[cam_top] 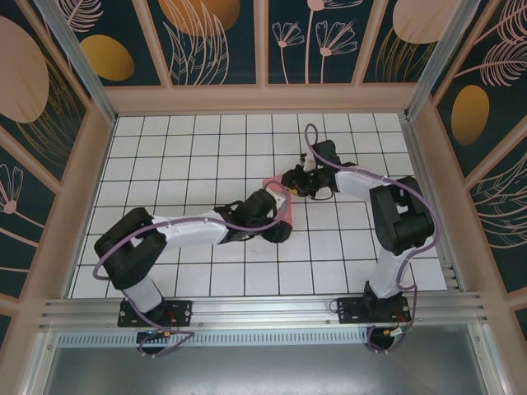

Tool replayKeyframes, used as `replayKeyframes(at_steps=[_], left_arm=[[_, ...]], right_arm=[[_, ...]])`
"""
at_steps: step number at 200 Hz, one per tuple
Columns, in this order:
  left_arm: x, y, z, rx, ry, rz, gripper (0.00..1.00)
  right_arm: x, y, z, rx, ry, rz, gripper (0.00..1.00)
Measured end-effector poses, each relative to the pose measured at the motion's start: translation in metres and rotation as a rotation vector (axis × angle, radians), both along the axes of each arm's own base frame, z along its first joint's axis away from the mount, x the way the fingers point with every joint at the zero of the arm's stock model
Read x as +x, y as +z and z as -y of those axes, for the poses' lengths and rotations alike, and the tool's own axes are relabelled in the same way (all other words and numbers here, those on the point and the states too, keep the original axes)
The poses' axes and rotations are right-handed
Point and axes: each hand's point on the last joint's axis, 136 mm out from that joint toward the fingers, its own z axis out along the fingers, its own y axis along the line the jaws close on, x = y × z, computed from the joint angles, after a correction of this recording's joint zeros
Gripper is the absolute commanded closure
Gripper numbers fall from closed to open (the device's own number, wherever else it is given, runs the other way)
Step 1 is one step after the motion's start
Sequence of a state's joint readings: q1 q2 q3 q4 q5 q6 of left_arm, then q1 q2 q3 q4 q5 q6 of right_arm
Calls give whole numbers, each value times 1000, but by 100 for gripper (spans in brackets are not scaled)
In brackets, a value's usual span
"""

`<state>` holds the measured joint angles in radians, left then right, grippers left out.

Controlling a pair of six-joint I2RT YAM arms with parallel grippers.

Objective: Fold a paper plane with a square sheet of paper (fold left side to right side)
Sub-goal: Fold the triangle a second time at the center of the table.

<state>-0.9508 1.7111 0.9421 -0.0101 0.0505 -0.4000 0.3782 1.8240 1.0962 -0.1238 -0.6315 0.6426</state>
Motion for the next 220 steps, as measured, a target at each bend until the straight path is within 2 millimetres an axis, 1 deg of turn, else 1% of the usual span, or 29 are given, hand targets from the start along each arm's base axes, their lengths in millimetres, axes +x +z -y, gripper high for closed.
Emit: replayKeyframes(at_steps=[19,56,91,104,119,146,164,189,207,220], left_arm=[[4,-7,7,57,10,19,27],[13,-7,14,127,40,76,26],[20,-14,14,195,69,107,30],[21,-18,14,217,74,112,34],[21,-20,14,235,73,115,42],[21,-21,12,254,72,118,47],[21,-21,10,264,73,116,52],[21,-20,10,272,65,119,63],[21,-19,10,275,57,123,74],[21,-19,10,278,55,124,80]], right_arm=[[0,0,0,0,1,-1,69],[0,0,-1,0,1,-1,69],[-1,0,-1,0,2,-1,69],[-1,0,-1,0,2,0,69],[-1,0,-1,0,3,0,69],[-1,0,-2,-1,4,0,69],[-1,0,-2,-1,4,0,69],[-1,0,-2,-2,4,0,69],[-2,-1,-1,-3,4,-2,69],[-2,-1,-1,-5,4,-6,69]])
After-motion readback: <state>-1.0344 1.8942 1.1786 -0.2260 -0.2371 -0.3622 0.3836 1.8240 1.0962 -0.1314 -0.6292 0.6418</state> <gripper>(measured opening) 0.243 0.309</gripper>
